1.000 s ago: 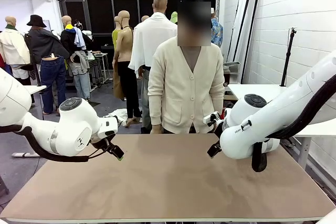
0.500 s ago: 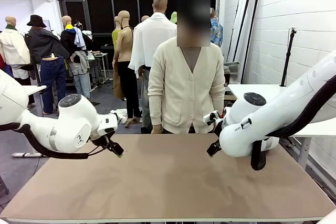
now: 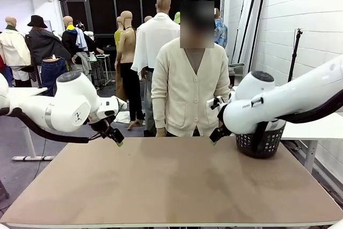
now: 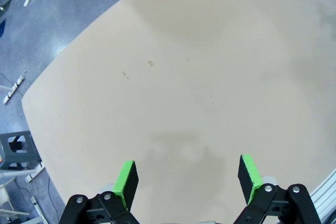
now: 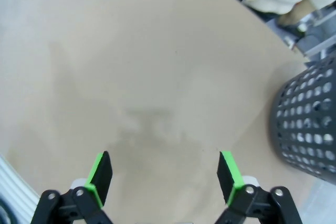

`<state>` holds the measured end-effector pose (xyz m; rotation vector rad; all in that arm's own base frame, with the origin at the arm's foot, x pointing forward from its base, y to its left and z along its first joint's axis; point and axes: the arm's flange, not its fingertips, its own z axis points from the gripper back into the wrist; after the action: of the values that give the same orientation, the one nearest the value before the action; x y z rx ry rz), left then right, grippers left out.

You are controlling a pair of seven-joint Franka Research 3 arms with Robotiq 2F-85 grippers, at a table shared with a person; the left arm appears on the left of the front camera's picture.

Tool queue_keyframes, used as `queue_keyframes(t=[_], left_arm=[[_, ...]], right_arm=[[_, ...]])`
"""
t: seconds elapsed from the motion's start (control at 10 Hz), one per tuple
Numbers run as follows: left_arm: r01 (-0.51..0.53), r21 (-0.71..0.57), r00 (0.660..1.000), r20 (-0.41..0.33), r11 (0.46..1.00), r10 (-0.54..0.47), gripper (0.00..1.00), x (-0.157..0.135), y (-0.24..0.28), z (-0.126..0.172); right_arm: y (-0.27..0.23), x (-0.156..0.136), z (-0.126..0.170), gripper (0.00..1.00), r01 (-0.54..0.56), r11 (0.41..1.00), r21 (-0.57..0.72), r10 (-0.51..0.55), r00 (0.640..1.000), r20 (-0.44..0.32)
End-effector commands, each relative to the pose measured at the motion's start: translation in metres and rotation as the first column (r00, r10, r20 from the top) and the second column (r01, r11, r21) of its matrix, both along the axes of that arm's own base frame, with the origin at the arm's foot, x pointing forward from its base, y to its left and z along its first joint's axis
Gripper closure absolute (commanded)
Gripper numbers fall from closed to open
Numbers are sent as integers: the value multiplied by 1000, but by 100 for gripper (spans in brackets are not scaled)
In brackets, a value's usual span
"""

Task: Fold the training pants.
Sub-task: Grab both ends of the Training pants handed by a person.

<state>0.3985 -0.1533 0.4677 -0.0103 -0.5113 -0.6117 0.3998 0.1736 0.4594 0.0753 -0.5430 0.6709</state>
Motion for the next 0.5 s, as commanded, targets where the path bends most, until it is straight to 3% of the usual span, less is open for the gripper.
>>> queue_keyframes(t=[0.0,0.4], left_arm=[[-13,-39,1000,-18,999,12,0,-5,2,28],[6,-29,999,38,1000,-5,0,-21,4,77]], right_arm=[[-11,-5,25,0,-53,999,6,53,999,-7],[-15,-22,65,0,-91,996,8,91,995,33]])
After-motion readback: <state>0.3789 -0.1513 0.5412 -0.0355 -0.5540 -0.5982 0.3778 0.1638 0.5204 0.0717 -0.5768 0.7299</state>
